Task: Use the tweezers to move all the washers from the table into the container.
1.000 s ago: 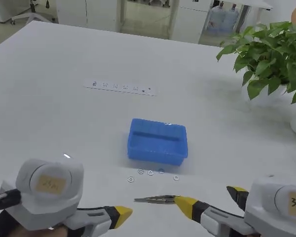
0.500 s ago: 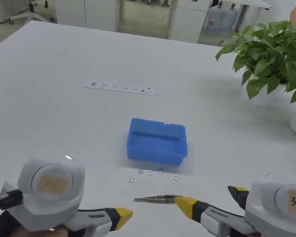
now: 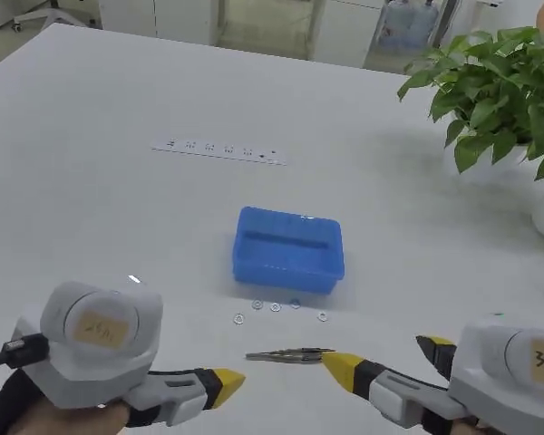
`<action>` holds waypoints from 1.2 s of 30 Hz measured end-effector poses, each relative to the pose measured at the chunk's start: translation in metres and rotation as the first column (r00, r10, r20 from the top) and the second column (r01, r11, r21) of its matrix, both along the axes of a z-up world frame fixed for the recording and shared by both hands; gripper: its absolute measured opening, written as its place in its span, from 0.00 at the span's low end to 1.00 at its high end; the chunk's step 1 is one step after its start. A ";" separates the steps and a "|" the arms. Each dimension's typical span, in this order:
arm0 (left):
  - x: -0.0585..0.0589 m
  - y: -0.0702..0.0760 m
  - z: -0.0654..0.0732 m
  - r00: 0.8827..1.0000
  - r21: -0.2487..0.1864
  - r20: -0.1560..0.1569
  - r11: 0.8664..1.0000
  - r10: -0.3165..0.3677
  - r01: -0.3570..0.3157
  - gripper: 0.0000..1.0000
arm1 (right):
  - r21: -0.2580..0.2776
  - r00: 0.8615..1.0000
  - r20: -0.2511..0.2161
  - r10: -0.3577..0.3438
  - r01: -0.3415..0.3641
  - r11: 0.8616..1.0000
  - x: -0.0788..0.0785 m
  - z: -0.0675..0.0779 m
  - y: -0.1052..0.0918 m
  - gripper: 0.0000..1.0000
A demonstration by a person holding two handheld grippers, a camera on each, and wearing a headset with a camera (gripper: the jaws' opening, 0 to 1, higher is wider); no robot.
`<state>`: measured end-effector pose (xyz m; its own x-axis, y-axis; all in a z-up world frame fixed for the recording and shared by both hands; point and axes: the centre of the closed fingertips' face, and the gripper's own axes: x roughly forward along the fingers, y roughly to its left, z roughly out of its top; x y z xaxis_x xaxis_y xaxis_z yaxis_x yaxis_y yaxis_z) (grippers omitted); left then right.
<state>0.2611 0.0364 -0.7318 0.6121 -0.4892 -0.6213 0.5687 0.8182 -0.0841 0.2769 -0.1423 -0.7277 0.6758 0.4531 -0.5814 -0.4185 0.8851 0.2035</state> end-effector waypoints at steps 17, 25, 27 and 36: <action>0.015 -0.044 -0.045 0.962 0.052 -0.080 0.962 -0.263 0.267 0.41 | 0.006 0.999 -0.053 0.001 -0.001 1.000 0.002 -0.014 -0.002 0.79; 0.026 -0.054 -0.064 0.944 0.048 -0.106 0.947 -0.311 0.317 0.35 | 0.007 0.997 -0.071 0.030 -0.030 1.000 0.008 -0.016 0.003 0.79; 0.029 -0.055 -0.067 0.942 0.047 -0.106 0.945 -0.318 0.324 0.33 | 0.003 0.997 -0.075 0.036 -0.036 0.999 0.008 -0.017 0.004 0.79; 0.028 -0.065 -0.088 0.911 0.066 -0.135 0.914 -0.389 0.400 0.26 | -0.024 0.993 -0.102 0.067 -0.070 0.997 0.008 -0.022 0.008 0.78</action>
